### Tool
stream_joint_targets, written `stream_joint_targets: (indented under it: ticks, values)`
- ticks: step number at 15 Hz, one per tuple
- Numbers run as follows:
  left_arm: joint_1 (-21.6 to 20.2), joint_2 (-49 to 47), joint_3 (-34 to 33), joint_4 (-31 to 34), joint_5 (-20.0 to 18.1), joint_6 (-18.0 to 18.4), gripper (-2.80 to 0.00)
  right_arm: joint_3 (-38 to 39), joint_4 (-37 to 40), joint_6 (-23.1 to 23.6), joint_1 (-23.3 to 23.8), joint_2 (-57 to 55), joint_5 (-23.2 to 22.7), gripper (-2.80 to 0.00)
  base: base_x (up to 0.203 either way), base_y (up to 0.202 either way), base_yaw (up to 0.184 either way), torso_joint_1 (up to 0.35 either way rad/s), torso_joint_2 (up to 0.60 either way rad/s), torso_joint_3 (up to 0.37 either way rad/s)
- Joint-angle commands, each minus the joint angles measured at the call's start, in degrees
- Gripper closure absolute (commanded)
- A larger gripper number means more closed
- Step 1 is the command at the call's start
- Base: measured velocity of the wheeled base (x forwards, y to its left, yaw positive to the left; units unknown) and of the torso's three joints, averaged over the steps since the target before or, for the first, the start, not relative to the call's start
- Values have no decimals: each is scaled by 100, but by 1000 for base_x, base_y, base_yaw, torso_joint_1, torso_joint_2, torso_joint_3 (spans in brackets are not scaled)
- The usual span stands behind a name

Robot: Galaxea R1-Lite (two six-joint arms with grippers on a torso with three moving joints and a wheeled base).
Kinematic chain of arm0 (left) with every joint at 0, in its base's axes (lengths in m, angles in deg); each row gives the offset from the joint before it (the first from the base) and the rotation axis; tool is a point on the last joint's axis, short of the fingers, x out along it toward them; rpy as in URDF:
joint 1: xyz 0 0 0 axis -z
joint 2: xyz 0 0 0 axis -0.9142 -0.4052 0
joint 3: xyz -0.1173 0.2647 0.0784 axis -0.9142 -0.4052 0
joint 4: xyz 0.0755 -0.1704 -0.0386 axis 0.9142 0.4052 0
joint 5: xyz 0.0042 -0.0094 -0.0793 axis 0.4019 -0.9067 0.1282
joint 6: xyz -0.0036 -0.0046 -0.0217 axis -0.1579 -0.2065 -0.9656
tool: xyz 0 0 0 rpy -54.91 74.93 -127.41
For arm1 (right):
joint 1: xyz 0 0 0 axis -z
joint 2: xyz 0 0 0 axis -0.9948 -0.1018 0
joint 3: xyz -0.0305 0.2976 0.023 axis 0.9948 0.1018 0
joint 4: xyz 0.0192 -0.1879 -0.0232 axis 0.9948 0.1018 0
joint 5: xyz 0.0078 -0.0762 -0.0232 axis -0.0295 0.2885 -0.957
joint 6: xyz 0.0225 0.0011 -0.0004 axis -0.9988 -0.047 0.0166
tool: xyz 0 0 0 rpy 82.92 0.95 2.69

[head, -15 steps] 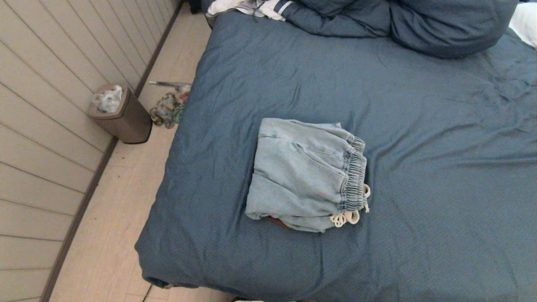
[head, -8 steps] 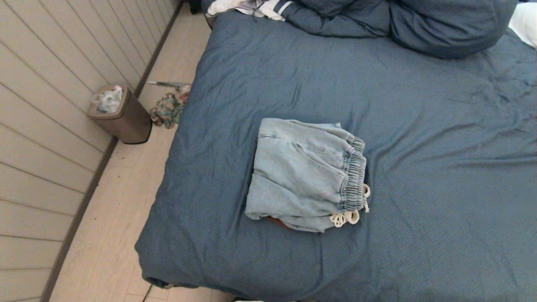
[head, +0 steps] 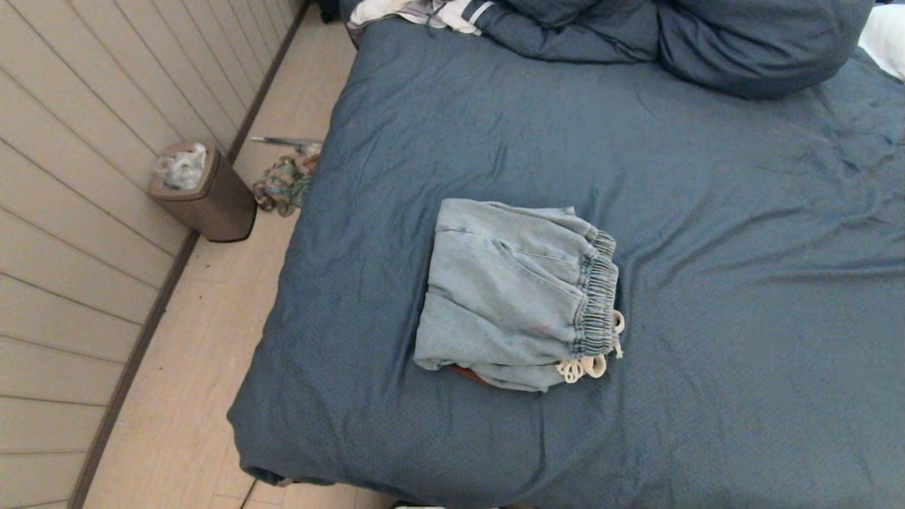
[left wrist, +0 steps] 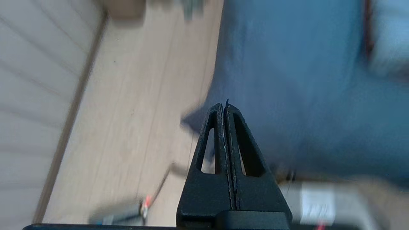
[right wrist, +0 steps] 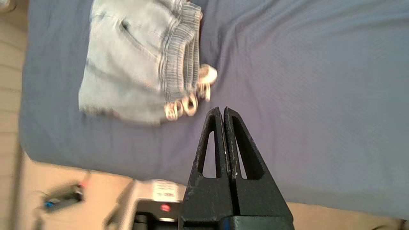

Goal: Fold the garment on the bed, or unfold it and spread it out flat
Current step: Unford the blue shorts

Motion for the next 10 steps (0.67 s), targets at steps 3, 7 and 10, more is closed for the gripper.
stream_joint_targets:
  ticks: [3, 7, 10]
  values:
    - [17, -2463, 1948, 96, -496, -656, 0, -864, -110, -625, -21, -2557, -41, 0, 0, 0, 0, 0, 0, 0]
    - [875, -5415, 3477, 158, -1037, -1438, 0, -1397, -191, -1328, -101, -4052, -56, 0, 0, 0, 0, 0, 0, 0]
    - [2943, -7203, 4414, -75, -478, -2095, 0, -1493, -221, -1505, -672, -4567, -35, 0, 0, 0, 0, 0, 0, 0]
